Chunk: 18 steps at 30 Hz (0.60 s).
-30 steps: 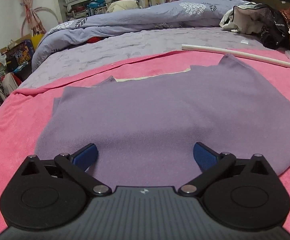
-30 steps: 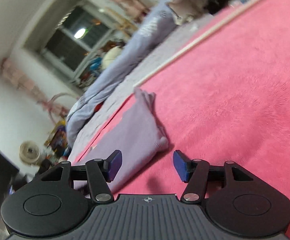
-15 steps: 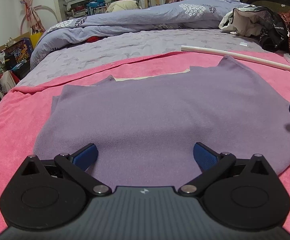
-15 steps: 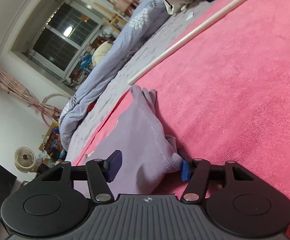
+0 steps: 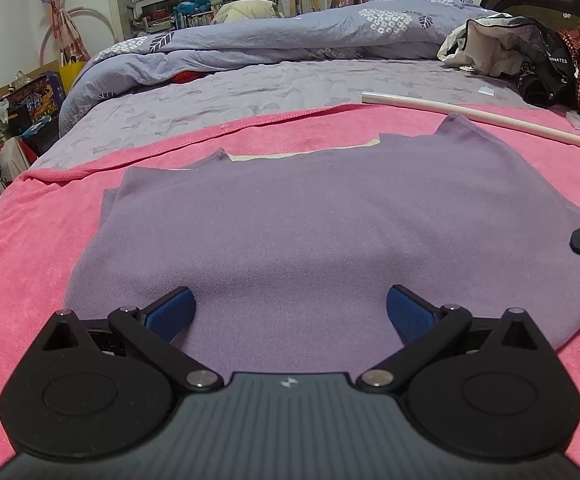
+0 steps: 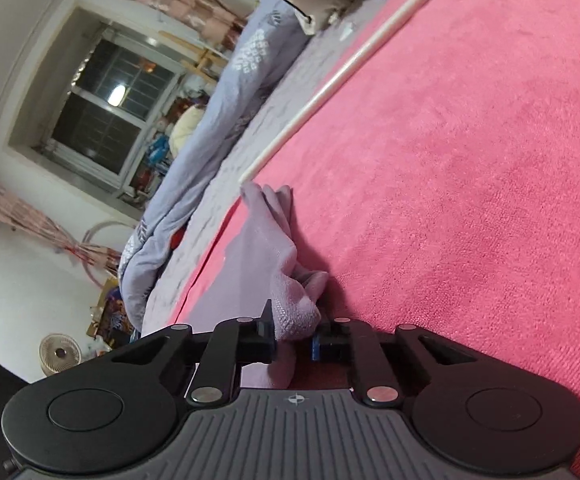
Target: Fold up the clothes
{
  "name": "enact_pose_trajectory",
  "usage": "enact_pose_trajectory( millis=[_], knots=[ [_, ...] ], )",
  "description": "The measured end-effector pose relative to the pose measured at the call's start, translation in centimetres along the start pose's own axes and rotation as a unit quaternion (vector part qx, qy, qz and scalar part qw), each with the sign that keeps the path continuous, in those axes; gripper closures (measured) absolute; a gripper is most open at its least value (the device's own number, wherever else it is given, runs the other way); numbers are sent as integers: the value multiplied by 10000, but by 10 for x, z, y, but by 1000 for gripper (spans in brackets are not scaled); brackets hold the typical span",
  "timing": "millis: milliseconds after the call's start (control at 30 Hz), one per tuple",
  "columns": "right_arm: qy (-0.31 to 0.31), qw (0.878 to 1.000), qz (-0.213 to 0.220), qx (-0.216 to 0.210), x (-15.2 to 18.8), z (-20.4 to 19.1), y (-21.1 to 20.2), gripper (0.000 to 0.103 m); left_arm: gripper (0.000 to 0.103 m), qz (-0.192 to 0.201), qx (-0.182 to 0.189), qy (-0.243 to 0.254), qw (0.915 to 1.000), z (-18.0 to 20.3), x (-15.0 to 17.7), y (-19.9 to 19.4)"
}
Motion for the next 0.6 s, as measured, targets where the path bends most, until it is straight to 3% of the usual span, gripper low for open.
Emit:
enact_pose_trajectory(
  millis=[133, 233, 300, 367, 467, 600],
  knots=[
    [-341, 9994, -4, 80, -4, -13, 2, 89, 8, 106, -225, -45, 9997, -34, -1, -19],
    [-726, 9973, -4, 118, -10, -29, 3, 89, 8, 405, -984, -80, 9943, -97, 2, -42],
    [-1328, 9911, -11, 115, -11, -58, 10, 89, 7, 557, -1703, -396, 9830, -151, 9, -54],
    [-1971, 9803, -126, -6, -3, -99, 27, 89, 7, 475, -1930, -980, 9751, -197, 24, -55],
    [-3098, 9493, -495, -189, 37, -167, 62, 89, 9, -7, -1653, -1900, 9678, -243, 46, -38],
    [-4486, 8814, -1344, -620, 139, -226, 105, 89, 9, -242, -1446, -2276, 9627, -258, 57, -27]
  ],
)
Point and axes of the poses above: each gripper's, at about its wrist camera, not at the fingertips, and y roughly the way its jaws point, z to its right, x to its underside, the point moved 10 cm from there along y, roughly the way its jaws point, and after that the axes turned 10 degrees about -x, right-handed, at the moved point
